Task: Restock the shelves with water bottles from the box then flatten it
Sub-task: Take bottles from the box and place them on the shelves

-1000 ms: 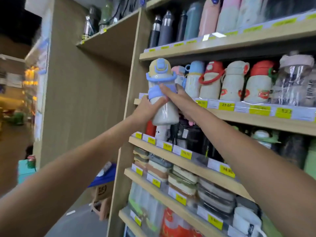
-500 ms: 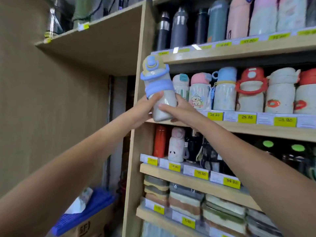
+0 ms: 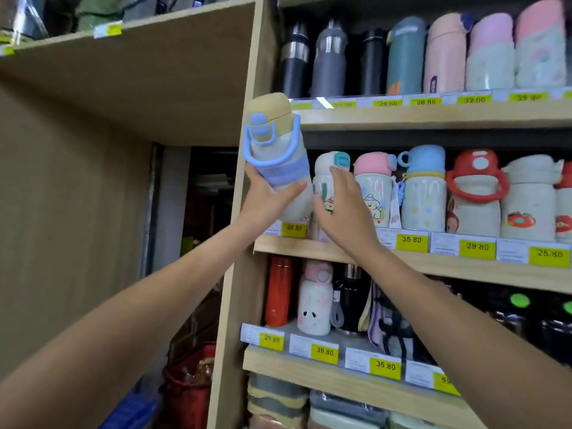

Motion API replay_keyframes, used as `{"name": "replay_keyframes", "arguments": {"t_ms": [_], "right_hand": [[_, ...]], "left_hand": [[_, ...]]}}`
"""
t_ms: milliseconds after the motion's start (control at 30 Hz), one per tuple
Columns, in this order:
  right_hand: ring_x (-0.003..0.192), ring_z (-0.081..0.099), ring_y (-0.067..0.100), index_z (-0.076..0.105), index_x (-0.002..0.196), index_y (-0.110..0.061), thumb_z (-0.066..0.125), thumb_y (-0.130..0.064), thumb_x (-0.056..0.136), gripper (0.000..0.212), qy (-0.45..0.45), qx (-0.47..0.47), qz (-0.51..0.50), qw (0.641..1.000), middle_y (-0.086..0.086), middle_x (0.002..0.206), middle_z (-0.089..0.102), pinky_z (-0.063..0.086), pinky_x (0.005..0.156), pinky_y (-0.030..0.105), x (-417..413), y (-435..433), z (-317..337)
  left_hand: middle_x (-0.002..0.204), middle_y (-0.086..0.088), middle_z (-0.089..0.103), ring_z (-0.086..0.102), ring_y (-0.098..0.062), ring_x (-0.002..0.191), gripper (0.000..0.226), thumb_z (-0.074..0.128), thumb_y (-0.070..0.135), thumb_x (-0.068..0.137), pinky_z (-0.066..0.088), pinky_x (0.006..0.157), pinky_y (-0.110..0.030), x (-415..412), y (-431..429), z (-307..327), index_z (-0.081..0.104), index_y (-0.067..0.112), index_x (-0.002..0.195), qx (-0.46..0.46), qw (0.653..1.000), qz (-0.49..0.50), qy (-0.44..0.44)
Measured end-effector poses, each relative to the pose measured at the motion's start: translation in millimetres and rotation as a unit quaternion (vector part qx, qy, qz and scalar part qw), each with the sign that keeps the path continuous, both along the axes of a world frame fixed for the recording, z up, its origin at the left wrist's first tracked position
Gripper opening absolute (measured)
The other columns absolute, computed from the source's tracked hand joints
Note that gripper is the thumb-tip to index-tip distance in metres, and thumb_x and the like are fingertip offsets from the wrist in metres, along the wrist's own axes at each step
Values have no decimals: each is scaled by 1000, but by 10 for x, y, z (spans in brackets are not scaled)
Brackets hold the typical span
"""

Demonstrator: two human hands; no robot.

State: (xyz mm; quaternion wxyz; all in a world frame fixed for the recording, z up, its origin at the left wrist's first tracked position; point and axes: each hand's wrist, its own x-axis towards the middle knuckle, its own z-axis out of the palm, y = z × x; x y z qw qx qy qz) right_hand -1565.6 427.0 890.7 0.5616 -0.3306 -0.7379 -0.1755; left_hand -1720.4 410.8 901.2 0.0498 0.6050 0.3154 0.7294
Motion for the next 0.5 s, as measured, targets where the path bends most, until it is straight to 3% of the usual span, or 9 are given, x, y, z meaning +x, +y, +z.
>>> {"name": "replay_keyframes", "arguments": {"t_ms": [67, 200, 333, 500], "right_hand": [[131, 34, 27, 31, 141, -9, 53, -25, 90, 59, 28, 4, -36, 999, 9, 145, 34, 40, 98, 41, -19, 151, 45], [128, 35, 32, 29, 141, -7, 54, -23, 87, 62, 23, -15, -82, 996, 13, 146, 28, 43, 94, 44, -68, 395, 51], [130, 32, 34, 25, 144, -8, 56, -23, 86, 67, 8, -13, -129, 992, 14, 150, 22, 41, 98, 46, -183, 552, 50], [136, 25, 36, 21, 146, -6, 61, -30, 86, 76, 16, -4, -197, 980, 19, 154, 17, 33, 106, 44, -254, 672, 77]], "left_hand": [[121, 13, 43, 48, 6, 104, 80, 77, 20, 78, 41, 82, -3, -35, 148, 70, 21, 13, 135, 5, 1000, -2, 6], [129, 5, 39, 45, -3, 114, 84, 78, 17, 76, 41, 88, -3, -92, 384, 85, 19, 9, 136, 13, 1000, 4, 24], [132, -6, 36, 42, -13, 124, 96, 79, 36, 62, 40, 102, -25, -162, 632, 48, 24, 12, 136, 12, 999, 23, 39], [132, -3, 37, 45, -11, 119, 105, 73, 54, 50, 41, 98, -25, -93, 770, 94, 24, 14, 135, -8, 999, 14, 36]]}}
